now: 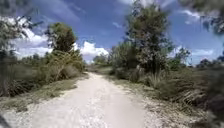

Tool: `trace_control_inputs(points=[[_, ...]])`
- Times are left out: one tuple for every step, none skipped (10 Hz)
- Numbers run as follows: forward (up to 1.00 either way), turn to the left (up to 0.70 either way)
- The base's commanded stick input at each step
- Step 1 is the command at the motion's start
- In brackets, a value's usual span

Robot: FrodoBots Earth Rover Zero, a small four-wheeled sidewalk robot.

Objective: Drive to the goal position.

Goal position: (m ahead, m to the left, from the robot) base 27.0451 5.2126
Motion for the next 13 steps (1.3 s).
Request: trace_control_inputs(points=[[0.5,0.01],[0.5,0.0],[0.5,0.0],[0.5,0.0],[0.5,0.0],[0.5,0.0],[0.5,0.03],[0.5,0.24],[0.5,0.48],[0.5,0.46],[0.5,0.33],[0.5,0.19],[0.5,0.04]])
